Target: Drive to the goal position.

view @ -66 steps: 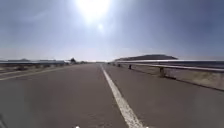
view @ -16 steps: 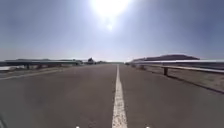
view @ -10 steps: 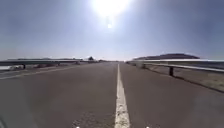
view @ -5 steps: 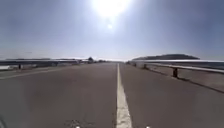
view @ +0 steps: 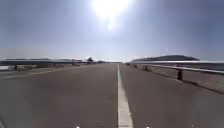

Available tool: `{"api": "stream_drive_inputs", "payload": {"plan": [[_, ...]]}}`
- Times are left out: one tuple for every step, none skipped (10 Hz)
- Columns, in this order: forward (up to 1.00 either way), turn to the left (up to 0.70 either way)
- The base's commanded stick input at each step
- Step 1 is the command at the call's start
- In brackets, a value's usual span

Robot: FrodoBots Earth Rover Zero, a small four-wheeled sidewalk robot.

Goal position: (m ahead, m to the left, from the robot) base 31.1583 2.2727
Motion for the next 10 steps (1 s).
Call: {"api": "stream_drive_inputs", "payload": {"plan": [[0.70, 0.00], [0.70, 0.00], [0.70, 0.00], [0.70, 0.00], [0.70, 0.00], [0.70, 0.00], [0.70, 0.00], [0.70, 0.00], [0.70, 0.00], [0.70, 0.00]]}}
